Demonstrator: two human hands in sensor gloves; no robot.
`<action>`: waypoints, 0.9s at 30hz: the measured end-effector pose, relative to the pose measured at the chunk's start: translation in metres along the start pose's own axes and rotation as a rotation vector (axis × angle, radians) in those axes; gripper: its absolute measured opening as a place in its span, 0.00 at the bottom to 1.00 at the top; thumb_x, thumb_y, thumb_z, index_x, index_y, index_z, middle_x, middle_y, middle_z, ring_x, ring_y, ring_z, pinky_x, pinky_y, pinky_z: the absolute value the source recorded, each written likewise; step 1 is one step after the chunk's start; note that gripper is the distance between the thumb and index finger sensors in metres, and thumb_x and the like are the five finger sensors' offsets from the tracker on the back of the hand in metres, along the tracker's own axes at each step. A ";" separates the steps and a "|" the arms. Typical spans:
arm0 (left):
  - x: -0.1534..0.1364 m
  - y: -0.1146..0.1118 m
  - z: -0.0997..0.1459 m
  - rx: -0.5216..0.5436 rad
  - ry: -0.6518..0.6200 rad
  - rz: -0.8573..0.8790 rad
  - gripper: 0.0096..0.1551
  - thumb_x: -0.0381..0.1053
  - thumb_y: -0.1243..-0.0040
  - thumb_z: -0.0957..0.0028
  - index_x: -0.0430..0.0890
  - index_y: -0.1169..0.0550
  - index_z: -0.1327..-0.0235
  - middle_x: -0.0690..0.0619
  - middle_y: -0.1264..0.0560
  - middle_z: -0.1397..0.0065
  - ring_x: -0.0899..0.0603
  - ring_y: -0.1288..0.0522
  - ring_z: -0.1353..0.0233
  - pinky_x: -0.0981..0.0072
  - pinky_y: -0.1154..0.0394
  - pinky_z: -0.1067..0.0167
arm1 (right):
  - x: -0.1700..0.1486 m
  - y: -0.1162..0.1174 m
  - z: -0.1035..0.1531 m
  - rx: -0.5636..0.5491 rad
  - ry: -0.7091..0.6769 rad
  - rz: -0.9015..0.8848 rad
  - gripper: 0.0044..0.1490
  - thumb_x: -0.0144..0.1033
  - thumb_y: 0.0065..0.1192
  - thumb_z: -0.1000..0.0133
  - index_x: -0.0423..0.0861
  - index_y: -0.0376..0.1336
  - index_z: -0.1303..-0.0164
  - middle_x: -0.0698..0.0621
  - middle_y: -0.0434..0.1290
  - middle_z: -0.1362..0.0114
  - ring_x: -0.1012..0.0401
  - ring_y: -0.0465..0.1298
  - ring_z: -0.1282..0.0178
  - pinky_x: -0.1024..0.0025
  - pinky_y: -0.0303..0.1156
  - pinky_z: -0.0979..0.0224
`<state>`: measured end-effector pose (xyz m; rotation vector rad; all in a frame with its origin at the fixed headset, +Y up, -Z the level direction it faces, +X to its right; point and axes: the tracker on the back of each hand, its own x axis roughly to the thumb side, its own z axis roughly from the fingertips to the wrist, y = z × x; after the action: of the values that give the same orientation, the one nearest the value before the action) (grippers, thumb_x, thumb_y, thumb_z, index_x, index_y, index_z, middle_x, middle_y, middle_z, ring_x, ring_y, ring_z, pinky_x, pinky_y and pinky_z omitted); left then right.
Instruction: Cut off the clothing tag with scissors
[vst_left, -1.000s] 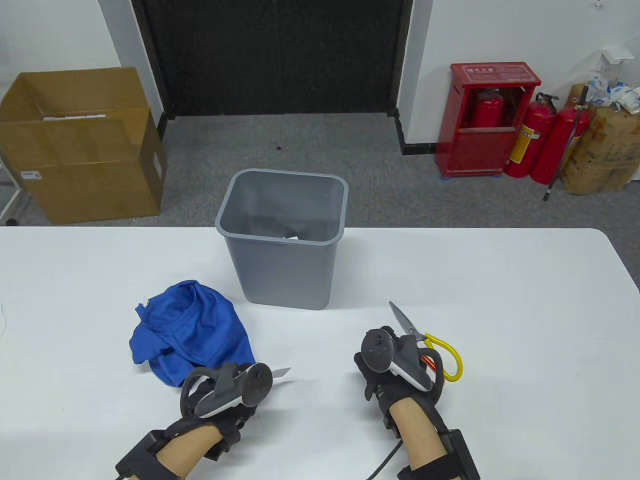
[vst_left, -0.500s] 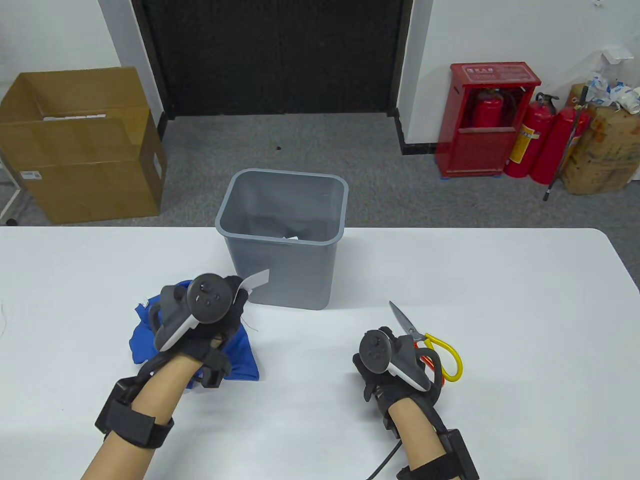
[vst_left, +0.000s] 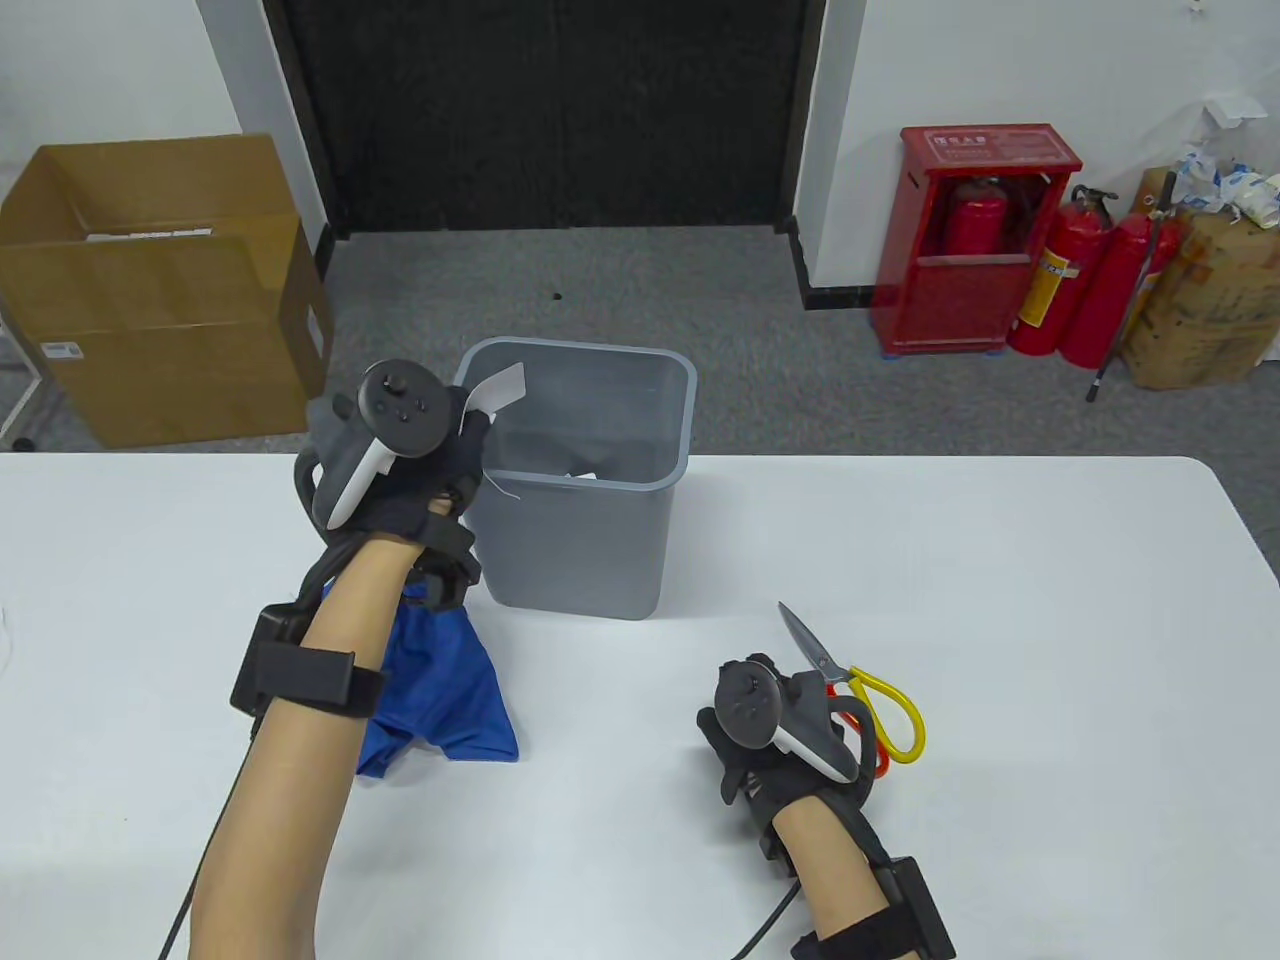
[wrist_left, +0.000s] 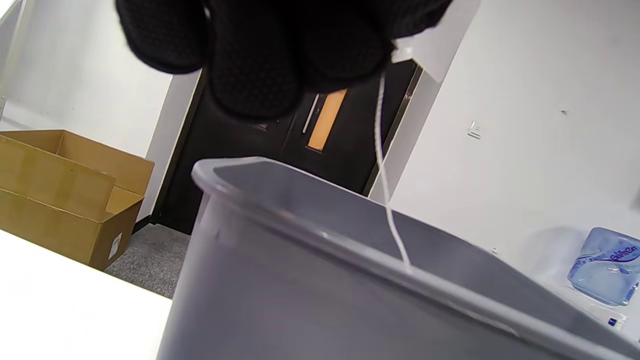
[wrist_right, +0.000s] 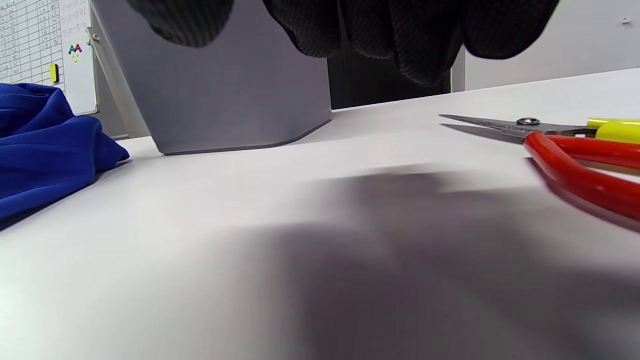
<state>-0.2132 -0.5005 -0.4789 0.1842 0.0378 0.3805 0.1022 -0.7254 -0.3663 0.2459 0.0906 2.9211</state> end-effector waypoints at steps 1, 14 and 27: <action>0.000 -0.001 -0.005 0.015 0.009 0.018 0.23 0.60 0.49 0.35 0.54 0.26 0.31 0.64 0.19 0.45 0.53 0.15 0.44 0.47 0.25 0.30 | 0.000 0.001 0.000 0.004 -0.003 -0.002 0.44 0.56 0.51 0.49 0.41 0.56 0.27 0.37 0.60 0.22 0.39 0.69 0.29 0.39 0.66 0.34; -0.011 -0.053 -0.037 0.016 0.027 -0.076 0.23 0.61 0.51 0.34 0.57 0.28 0.28 0.67 0.20 0.42 0.53 0.18 0.36 0.41 0.33 0.23 | 0.005 0.004 0.000 0.028 -0.022 -0.007 0.44 0.56 0.51 0.49 0.41 0.56 0.27 0.36 0.60 0.22 0.39 0.69 0.29 0.39 0.66 0.34; -0.004 -0.062 -0.032 -0.046 -0.044 -0.048 0.42 0.74 0.47 0.39 0.57 0.38 0.15 0.57 0.29 0.22 0.44 0.28 0.21 0.33 0.41 0.21 | 0.005 0.006 0.001 0.050 -0.018 -0.008 0.44 0.56 0.51 0.49 0.41 0.56 0.27 0.36 0.59 0.22 0.39 0.68 0.29 0.39 0.66 0.34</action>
<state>-0.1964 -0.5533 -0.5219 0.1454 -0.0099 0.3287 0.0966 -0.7304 -0.3645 0.2796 0.1614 2.9111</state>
